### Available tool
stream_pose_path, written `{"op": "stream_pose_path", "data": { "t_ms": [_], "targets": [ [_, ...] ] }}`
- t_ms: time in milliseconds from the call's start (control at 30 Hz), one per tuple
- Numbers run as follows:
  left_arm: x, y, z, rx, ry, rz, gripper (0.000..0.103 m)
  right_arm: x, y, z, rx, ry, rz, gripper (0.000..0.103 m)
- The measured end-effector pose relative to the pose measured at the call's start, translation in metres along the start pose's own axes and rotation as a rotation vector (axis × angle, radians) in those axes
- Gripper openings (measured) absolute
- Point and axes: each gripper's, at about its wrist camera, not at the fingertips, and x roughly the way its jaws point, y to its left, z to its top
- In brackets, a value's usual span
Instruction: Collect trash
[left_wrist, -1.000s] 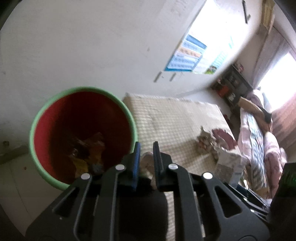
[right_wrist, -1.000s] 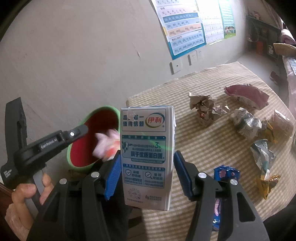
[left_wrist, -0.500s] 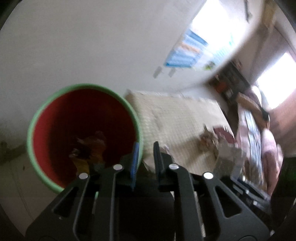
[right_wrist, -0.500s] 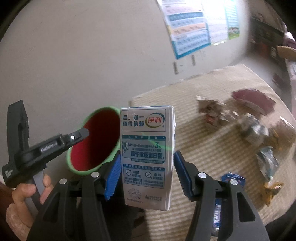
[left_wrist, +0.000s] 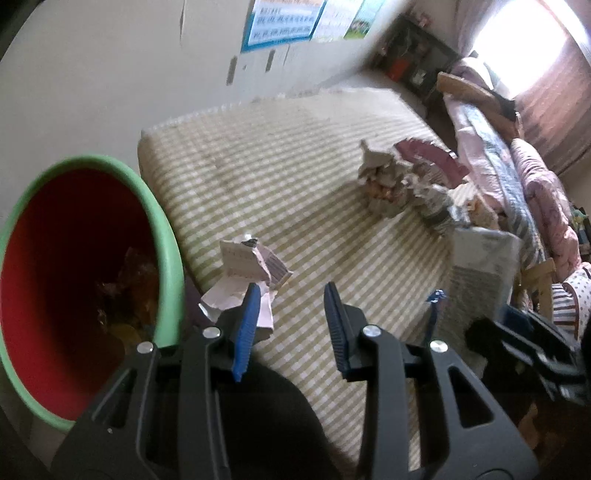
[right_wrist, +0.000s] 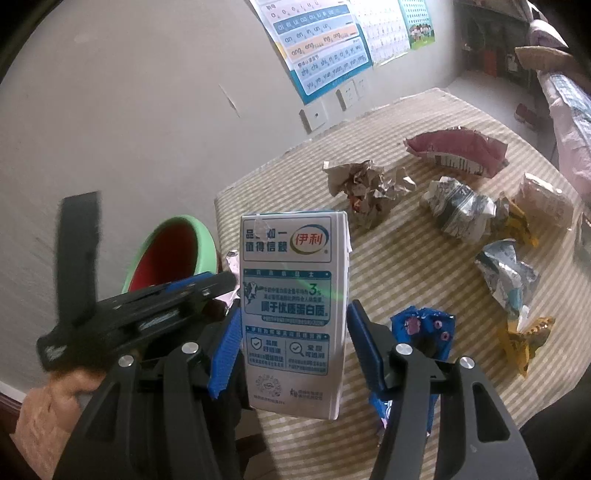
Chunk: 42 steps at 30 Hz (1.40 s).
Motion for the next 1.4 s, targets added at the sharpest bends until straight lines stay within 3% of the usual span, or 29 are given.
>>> {"op": "stream_pose_path", "data": {
  "t_ms": [233, 333, 567, 767, 1033, 1233, 1400],
  "targets": [
    [0.021, 0.003, 0.008, -0.014, 0.070, 0.048, 0.033, 0.004, -0.003, -0.002, 0.017, 0.013, 0.031, 0.055],
    [0.021, 0.007, 0.008, -0.033, 0.066, 0.030, 0.016, 0.003, -0.003, -0.004, 0.021, 0.010, 0.036, 0.055],
    [-0.005, 0.009, 0.002, -0.070, -0.065, 0.050, 0.007, 0.002, 0.000, -0.003, 0.012, 0.001, 0.029, 0.055],
    [-0.043, 0.013, -0.010, -0.092, -0.197, 0.074, 0.007, -0.002, 0.015, -0.001, -0.055, -0.012, -0.002, 0.055],
    [-0.086, 0.052, -0.025, -0.192, -0.311, 0.113, 0.007, 0.012, 0.051, 0.007, -0.158, 0.004, 0.011, 0.055],
    [-0.104, 0.092, -0.031, -0.261, -0.367, 0.213, 0.007, 0.046, 0.094, 0.017, -0.224, 0.044, 0.092, 0.055],
    [-0.104, 0.123, -0.039, -0.324, -0.344, 0.248, 0.007, 0.073, 0.140, 0.029, -0.301, 0.065, 0.155, 0.055]
  ]
}}
